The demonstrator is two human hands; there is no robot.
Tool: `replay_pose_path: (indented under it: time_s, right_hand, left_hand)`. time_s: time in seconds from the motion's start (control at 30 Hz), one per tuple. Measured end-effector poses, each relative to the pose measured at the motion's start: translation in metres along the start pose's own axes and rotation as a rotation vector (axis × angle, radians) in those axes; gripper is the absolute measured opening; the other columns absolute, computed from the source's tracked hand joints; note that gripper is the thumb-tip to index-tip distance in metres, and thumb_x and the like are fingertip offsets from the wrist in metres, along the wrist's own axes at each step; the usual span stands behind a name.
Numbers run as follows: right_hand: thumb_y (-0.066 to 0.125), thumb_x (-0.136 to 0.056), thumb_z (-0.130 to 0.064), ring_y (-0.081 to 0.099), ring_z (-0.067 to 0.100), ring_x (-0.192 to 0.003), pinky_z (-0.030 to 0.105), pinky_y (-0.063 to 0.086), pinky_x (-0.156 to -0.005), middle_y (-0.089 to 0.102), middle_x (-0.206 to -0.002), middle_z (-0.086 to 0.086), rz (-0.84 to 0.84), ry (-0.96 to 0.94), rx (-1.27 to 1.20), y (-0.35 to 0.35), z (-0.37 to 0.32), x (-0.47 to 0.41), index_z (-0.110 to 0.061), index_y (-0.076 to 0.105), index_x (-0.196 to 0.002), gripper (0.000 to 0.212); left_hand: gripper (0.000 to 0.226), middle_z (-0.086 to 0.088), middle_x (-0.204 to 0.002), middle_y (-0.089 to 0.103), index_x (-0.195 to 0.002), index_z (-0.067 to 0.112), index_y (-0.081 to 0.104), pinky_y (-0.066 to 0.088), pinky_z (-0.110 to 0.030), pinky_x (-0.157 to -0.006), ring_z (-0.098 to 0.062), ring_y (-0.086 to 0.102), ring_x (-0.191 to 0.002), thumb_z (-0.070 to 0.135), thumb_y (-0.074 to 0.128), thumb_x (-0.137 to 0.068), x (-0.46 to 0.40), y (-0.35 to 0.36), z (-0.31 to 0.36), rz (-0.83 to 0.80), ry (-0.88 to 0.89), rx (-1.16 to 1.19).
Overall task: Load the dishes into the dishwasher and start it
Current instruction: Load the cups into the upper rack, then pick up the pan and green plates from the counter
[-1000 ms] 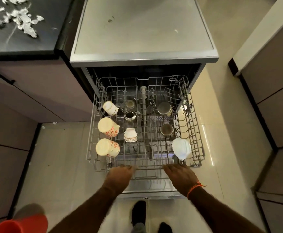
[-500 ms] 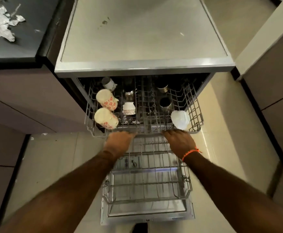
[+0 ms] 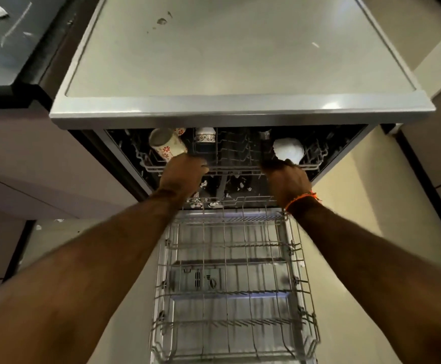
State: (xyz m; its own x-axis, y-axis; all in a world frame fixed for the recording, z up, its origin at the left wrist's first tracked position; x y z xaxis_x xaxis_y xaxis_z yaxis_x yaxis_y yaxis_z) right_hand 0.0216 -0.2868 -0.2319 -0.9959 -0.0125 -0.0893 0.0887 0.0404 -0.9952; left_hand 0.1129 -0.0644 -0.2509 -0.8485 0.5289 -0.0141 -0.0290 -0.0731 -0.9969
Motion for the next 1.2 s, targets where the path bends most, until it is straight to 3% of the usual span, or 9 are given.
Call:
replay_pose_path:
  time_s: [0.1, 0.17, 0.3, 0.47, 0.57, 0.67, 0.73, 0.93, 1.2]
  right_hand:
    - [0.056, -0.089, -0.003, 0.069, 0.035, -0.090, 0.040, 0.056, -0.074, 0.072, -0.106, 0.015, -0.001, 0.025, -0.002, 0.006, 0.001, -0.014, -0.015, 0.063, -0.129, 0.043]
    - [0.053, -0.091, -0.002, 0.069, 0.036, -0.094, 0.043, 0.056, -0.079, 0.071, -0.111, 0.017, 0.009, 0.038, 0.007, 0.005, 0.003, -0.016, -0.013, 0.063, -0.129, 0.041]
    - [0.053, -0.090, -0.001, 0.066, 0.037, -0.101, 0.049, 0.051, -0.091, 0.069, -0.112, 0.017, -0.030, 0.111, 0.058, 0.002, 0.002, -0.017, -0.014, 0.059, -0.133, 0.045]
    - [0.054, -0.089, -0.013, 0.047, 0.041, -0.132, 0.056, 0.040, -0.109, 0.052, -0.143, 0.016, -0.075, 0.142, 0.045, -0.023, -0.019, 0.017, -0.011, 0.041, -0.148, 0.060]
    - [0.052, -0.087, -0.018, 0.055, 0.039, -0.121, 0.050, 0.048, -0.099, 0.061, -0.131, 0.015, -0.130, 0.079, 0.027, -0.050, -0.049, 0.062, -0.011, 0.051, -0.137, 0.050]
    - [0.053, -0.087, -0.021, 0.061, 0.038, -0.108, 0.046, 0.053, -0.087, 0.065, -0.120, 0.014, -0.203, 0.093, -0.052, -0.081, -0.075, 0.110, -0.012, 0.055, -0.127, 0.041]
    - [0.054, -0.088, -0.023, 0.062, 0.036, -0.109, 0.047, 0.055, -0.087, 0.064, -0.124, 0.012, -0.255, 0.096, -0.120, -0.102, -0.092, 0.144, -0.013, 0.056, -0.128, 0.041]
    - [0.054, -0.086, -0.021, 0.065, 0.033, -0.098, 0.045, 0.056, -0.082, 0.068, -0.114, 0.012, -0.312, 0.018, -0.200, -0.164, -0.144, 0.238, -0.014, 0.061, -0.115, 0.030]
    - [0.059, -0.089, -0.018, 0.063, 0.027, -0.113, 0.042, 0.055, -0.092, 0.065, -0.129, 0.008, -0.327, -0.122, -0.251, -0.232, -0.212, 0.319, -0.019, 0.059, -0.131, 0.041]
  left_hand:
    - [0.028, -0.012, -0.102, 0.075, -0.108, 0.015, 0.073, 0.059, -0.047, -0.083, -0.028, 0.071, -0.091, 0.035, 0.055, -0.101, -0.011, 0.004, -0.009, 0.087, -0.110, 0.223]
    - [0.030, -0.016, -0.115, 0.073, -0.119, 0.011, 0.070, 0.055, -0.047, -0.094, -0.032, 0.069, -0.104, 0.030, 0.055, -0.102, -0.008, 0.005, -0.005, 0.070, -0.080, 0.283]
    - [0.065, -0.020, -0.152, 0.047, -0.147, 0.006, 0.044, 0.030, -0.053, -0.118, -0.037, 0.039, -0.143, 0.039, 0.061, -0.094, 0.017, 0.005, -0.003, -0.001, 0.063, 0.076]
    - [0.077, -0.010, -0.166, 0.021, -0.158, 0.015, 0.022, 0.022, -0.051, -0.124, -0.031, 0.019, -0.153, 0.047, 0.053, -0.094, 0.071, -0.014, -0.001, -0.223, -0.065, 0.158]
    - [0.078, -0.013, -0.162, 0.030, -0.155, 0.016, 0.027, 0.031, -0.051, -0.119, -0.034, 0.029, -0.149, 0.052, 0.047, -0.090, 0.117, -0.040, 0.007, -0.327, -0.124, 0.201]
    - [0.071, -0.015, -0.158, 0.037, -0.154, 0.011, 0.035, 0.034, -0.050, -0.118, -0.037, 0.035, -0.145, 0.044, 0.058, -0.095, 0.168, -0.073, 0.025, -0.359, -0.141, 0.242]
    - [0.067, -0.014, -0.159, 0.036, -0.150, 0.008, 0.041, 0.031, -0.048, -0.120, -0.034, 0.032, -0.147, 0.042, 0.059, -0.095, 0.206, -0.096, 0.040, -0.363, -0.142, 0.254]
    - [0.055, -0.012, -0.147, 0.051, -0.143, 0.011, 0.049, 0.041, -0.044, -0.113, -0.030, 0.048, -0.134, 0.035, 0.062, -0.095, 0.325, -0.169, 0.074, -0.289, -0.257, 0.400]
    - [0.057, -0.008, -0.150, 0.050, -0.145, 0.011, 0.048, 0.034, -0.041, -0.117, -0.027, 0.043, -0.138, 0.035, 0.063, -0.096, 0.472, -0.232, 0.085, -0.176, -0.417, 0.416]
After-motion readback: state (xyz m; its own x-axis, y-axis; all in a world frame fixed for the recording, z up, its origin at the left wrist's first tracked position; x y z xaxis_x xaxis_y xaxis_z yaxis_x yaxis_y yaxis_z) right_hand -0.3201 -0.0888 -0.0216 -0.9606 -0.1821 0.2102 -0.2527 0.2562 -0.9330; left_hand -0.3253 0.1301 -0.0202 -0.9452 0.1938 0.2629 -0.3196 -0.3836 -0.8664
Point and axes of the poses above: each hand's wrist, its own x-axis away from the middle knuckle, its own y-axis out of the palm, z = x × y, the point moved 4 cm from there along -x, towards the middle knuckle
